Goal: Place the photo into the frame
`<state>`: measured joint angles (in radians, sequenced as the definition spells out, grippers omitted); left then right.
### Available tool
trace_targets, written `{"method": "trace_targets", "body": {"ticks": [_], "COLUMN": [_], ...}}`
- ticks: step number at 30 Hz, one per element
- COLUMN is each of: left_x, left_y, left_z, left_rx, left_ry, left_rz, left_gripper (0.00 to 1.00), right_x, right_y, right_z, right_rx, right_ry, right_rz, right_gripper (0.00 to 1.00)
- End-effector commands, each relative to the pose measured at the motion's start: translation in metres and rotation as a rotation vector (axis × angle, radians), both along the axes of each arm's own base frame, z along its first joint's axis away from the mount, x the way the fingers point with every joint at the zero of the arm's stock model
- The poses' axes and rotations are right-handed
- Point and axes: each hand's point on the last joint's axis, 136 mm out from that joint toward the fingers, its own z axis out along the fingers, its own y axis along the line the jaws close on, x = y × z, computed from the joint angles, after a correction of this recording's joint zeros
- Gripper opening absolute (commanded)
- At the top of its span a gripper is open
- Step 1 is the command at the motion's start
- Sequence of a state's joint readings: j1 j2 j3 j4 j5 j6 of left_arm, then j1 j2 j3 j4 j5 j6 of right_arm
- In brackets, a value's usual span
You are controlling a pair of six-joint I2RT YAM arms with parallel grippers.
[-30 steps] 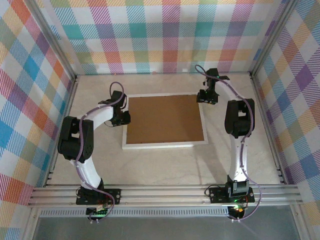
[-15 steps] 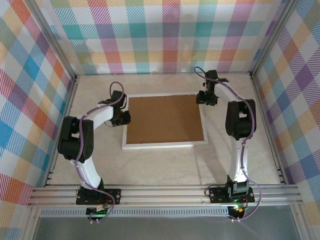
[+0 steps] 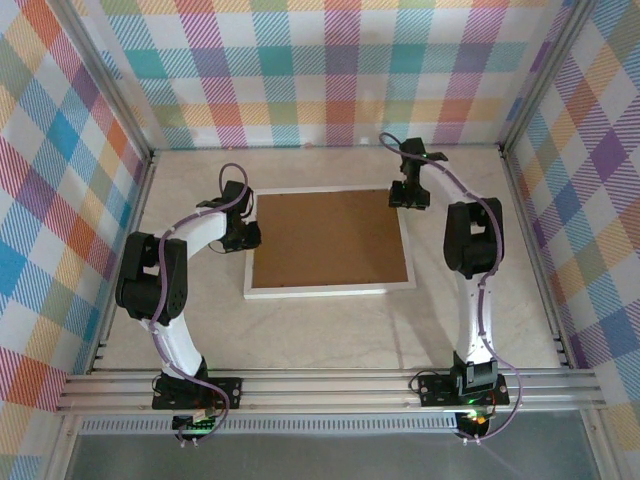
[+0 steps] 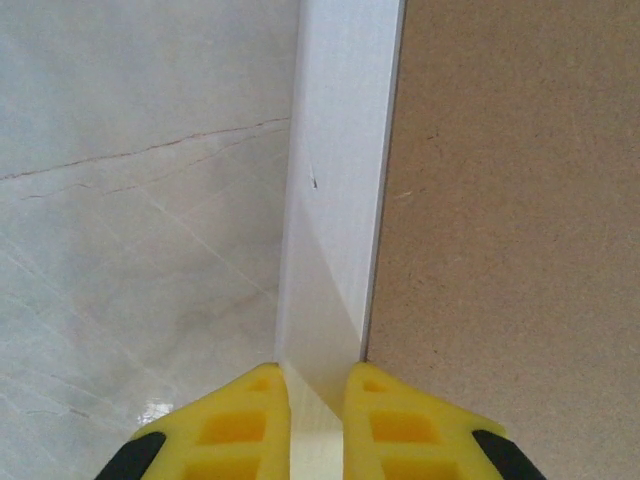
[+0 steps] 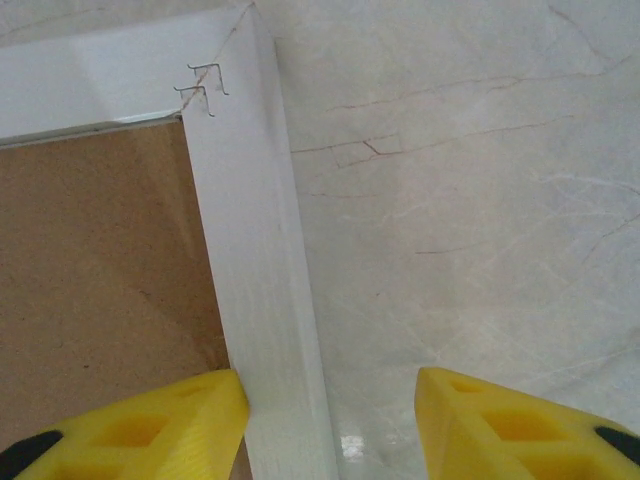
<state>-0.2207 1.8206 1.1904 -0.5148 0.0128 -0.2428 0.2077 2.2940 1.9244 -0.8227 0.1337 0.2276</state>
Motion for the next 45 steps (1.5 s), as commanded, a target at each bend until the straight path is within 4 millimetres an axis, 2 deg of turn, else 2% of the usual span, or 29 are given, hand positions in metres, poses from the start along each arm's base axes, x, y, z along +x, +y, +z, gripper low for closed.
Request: {"method": "trace_targets", "body": {"ticks": [1, 3, 9, 13, 17, 20, 23, 26, 33, 39, 41, 45], "left_x": [-0.006, -0.006, -0.006, -0.007, -0.006, -0.007, -0.007, -0.007, -0.007, -0.006, -0.006, -0.006], "left_y": [-0.017, -0.016, -0.012, -0.011, -0.011, -0.011, -0.010, -0.010, -0.012, -0.018, -0.018, -0.016], "left_z": [-0.009, -0.008, -0.006, -0.008, -0.008, -0.006, -0.005, -0.006, -0.006, -0.008, -0.008, -0.007], "left_rx": [-0.037, -0.028, -0.006, 0.000, 0.001, 0.002, 0.007, 0.005, -0.007, -0.026, -0.025, -0.013], "left_ry": [0.038, 0.035, 0.032, 0.037, 0.039, 0.039, 0.037, 0.037, 0.038, 0.046, 0.047, 0.045], "left_rz": [-0.027, -0.025, -0.020, -0.019, -0.021, -0.022, -0.024, -0.021, -0.027, -0.040, -0.042, -0.042], "left_gripper": [0.14, 0.14, 0.14, 0.14, 0.13, 0.13, 0.13, 0.13, 0.13, 0.13, 0.13, 0.13], "right_x": [-0.045, -0.038, -0.017, -0.014, -0.018, -0.020, -0.019, -0.019, -0.032, -0.045, -0.045, -0.032], "right_y": [0.034, 0.029, -0.007, -0.011, -0.007, -0.014, -0.020, -0.013, 0.014, 0.028, 0.025, 0.024], "right_z": [-0.041, -0.028, 0.010, 0.025, 0.016, 0.010, 0.017, 0.018, -0.020, -0.041, -0.040, -0.008], "right_rx": [0.005, 0.003, 0.020, 0.043, 0.063, 0.028, 0.006, 0.040, 0.119, 0.107, 0.087, 0.106], "right_ry": [0.204, 0.175, 0.079, 0.043, 0.067, 0.070, 0.033, 0.044, 0.161, 0.258, 0.251, 0.148], "right_rz": [0.082, 0.075, 0.016, 0.023, 0.030, 0.005, -0.001, 0.018, 0.056, 0.073, 0.066, 0.057], "right_gripper": [0.52, 0.52, 0.53, 0.53, 0.53, 0.52, 0.53, 0.53, 0.51, 0.51, 0.51, 0.51]}}
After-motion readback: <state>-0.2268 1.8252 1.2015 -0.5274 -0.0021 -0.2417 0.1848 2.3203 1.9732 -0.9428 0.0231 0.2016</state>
